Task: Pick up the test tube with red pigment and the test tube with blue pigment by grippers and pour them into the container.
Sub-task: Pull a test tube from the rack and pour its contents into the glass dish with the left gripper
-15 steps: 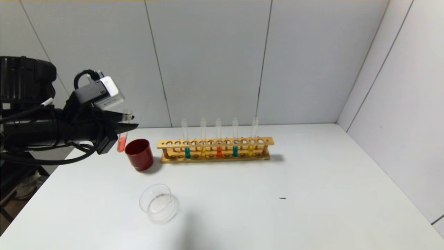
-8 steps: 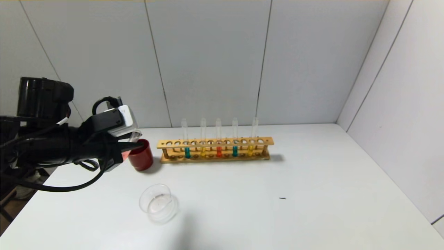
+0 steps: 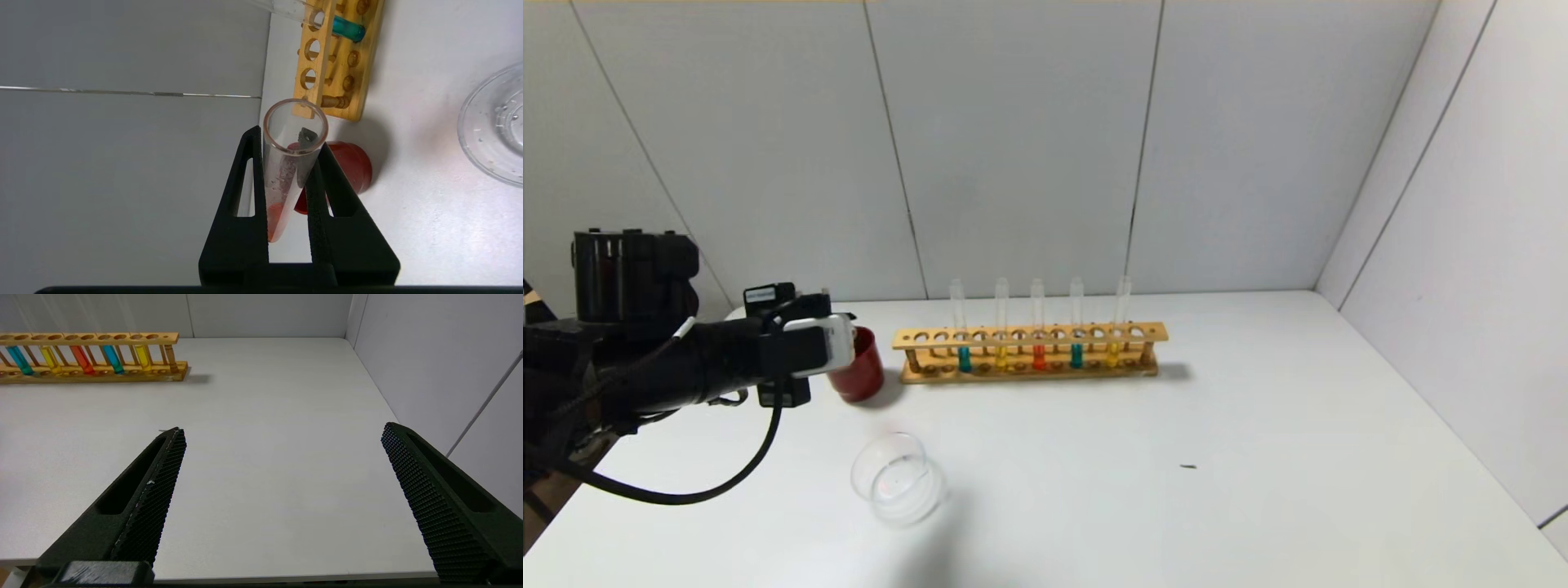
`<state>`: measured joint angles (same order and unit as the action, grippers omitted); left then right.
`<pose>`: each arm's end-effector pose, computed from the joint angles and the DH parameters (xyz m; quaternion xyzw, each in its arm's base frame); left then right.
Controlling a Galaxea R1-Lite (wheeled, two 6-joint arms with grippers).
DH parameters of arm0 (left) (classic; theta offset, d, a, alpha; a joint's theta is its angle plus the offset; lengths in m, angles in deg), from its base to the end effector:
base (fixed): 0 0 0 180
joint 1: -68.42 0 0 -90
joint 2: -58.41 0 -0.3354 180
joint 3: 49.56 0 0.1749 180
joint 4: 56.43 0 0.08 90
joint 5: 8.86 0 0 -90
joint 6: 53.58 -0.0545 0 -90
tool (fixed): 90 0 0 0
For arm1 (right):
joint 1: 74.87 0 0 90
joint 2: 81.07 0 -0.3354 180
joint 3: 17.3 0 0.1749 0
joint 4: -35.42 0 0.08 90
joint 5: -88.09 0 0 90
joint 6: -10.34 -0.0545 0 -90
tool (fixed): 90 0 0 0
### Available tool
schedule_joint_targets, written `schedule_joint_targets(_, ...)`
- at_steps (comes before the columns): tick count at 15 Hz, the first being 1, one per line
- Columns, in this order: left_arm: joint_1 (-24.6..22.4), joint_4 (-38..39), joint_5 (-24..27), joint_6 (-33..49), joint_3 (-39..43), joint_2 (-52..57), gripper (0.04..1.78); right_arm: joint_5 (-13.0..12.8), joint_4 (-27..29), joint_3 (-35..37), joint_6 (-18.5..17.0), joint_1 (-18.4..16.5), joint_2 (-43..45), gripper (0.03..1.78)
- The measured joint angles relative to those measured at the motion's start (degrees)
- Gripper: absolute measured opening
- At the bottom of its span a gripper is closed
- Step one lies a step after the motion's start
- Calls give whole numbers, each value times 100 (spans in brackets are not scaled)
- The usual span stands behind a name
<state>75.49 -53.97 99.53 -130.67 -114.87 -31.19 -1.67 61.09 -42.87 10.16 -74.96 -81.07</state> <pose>0.2751 -0.0514 0.2145 0.5822 0.0125 -0.2866 0.7607 -0.0431 0.0003 0.0753 0.0016 0.0009 0.0013 1.0000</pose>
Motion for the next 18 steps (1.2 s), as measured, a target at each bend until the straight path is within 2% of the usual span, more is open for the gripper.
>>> schedule_joint_targets(3, 15, -24, 44, 124, 69, 16, 32, -2, 0, 0, 0, 0, 0, 175)
schedule_joint_targets(6, 238, -38, 94, 965, 122, 49, 32, -2, 0, 0, 0, 0, 0, 175)
schedule_joint_targets(8, 345, -226, 127, 1167, 182, 110, 32, 0, 0, 0, 0, 0, 0, 175)
schedule_joint_targets(12, 356, -973, 118, 286, 133, 134, 32, 0, 0, 0, 0, 0, 0, 175)
schedule_joint_targets(18, -99, -2072, 129, -1379, -505, 33, 32, -2, -2, 0, 0, 0, 0, 175)
